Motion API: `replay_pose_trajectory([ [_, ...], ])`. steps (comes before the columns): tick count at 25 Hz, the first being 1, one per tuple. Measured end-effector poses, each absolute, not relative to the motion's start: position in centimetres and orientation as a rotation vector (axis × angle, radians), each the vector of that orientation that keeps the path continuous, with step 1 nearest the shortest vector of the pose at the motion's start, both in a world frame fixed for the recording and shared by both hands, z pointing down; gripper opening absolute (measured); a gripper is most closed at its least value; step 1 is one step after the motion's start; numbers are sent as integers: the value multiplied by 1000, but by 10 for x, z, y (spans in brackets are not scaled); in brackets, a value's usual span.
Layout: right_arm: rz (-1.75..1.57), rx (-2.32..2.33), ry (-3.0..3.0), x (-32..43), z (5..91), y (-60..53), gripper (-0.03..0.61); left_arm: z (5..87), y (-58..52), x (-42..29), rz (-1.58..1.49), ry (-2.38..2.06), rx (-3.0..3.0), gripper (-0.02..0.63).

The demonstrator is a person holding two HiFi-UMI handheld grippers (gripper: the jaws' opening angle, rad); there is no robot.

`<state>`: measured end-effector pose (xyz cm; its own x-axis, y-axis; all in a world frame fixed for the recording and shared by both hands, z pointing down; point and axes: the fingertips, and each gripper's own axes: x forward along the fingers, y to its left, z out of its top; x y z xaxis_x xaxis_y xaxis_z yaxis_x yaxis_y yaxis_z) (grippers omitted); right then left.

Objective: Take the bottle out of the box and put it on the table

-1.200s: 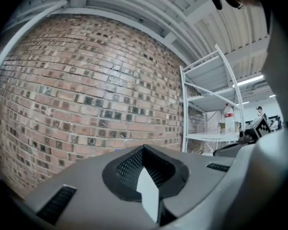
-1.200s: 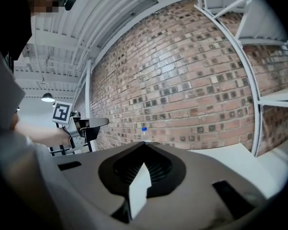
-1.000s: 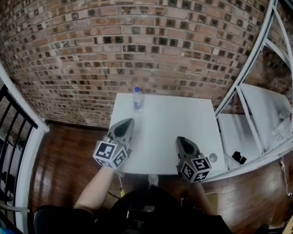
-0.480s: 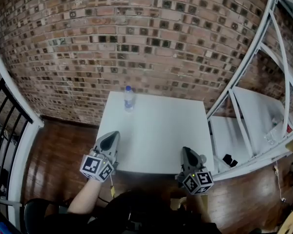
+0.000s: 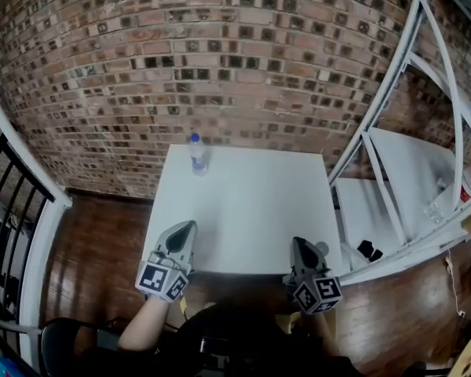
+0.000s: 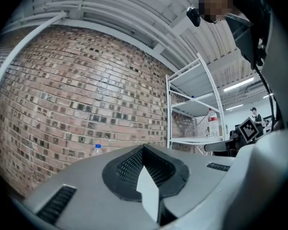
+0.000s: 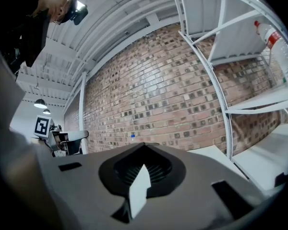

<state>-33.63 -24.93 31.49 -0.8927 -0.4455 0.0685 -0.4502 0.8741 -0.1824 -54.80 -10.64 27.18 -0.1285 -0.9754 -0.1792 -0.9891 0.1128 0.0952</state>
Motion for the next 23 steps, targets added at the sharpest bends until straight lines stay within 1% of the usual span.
replay_pose_trajectory([
  [5,320,684,-3014,-340,317,-252,2,271,-107,-546,296,2305,-2005,3],
  [23,322,662,-3038,-353,315,-262,2,279,-100,-575,345,2399,-1921,3],
])
